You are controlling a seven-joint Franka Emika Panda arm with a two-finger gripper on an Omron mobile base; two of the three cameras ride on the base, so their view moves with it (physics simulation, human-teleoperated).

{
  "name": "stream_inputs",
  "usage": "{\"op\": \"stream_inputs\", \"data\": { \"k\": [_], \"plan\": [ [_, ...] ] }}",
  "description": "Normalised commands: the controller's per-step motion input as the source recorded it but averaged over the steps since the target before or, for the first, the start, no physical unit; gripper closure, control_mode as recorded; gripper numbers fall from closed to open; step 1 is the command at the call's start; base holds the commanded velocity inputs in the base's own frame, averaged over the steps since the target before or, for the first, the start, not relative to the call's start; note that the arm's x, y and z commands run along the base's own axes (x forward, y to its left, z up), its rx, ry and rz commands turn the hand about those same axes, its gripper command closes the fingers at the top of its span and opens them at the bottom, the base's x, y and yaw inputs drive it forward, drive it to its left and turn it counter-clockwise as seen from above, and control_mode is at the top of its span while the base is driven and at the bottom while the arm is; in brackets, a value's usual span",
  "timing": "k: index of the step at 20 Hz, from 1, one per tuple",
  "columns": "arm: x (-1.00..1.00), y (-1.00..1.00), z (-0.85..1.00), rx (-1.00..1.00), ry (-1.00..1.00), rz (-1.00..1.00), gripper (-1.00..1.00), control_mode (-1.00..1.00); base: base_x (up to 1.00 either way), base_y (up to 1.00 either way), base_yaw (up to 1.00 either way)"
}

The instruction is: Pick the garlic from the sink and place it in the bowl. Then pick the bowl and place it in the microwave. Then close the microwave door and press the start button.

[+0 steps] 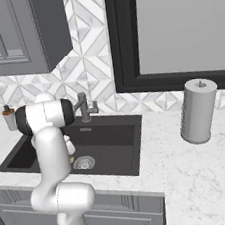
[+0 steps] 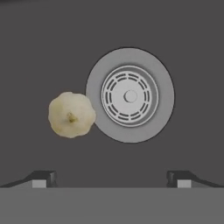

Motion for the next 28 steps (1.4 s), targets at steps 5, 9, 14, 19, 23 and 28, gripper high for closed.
{"op": "stream_inputs", "data": {
  "k": [5, 9, 14, 19, 23, 28],
  "plan": [
    [0.35, 0.09, -0.33, 0.0, 0.0, 0.0, -1.0, -1.0, 0.0, 0.0, 0.0],
    [0.37, 0.15, -0.32, 0.0, 0.0, 0.0, -1.0, -1.0, 0.0, 0.0, 0.0],
    [0.4, 0.06, -0.34, 0.02, 0.0, 0.0, -1.0, -1.0, 0.0, 0.0, 0.0],
    [0.18, 0.0, -0.28, 0.03, 0.0, 0.0, -1.0, -1.0, 0.0, 0.0, 0.0],
    [-0.09, -0.16, -0.19, 0.07, 0.0, 0.0, -1.0, -1.0, 0.0, 0.0, 0.0],
    [-0.11, -0.19, -0.18, 0.06, 0.0, 0.0, -1.0, -1.0, 0.0, 0.0, 0.0]
  ]
}}
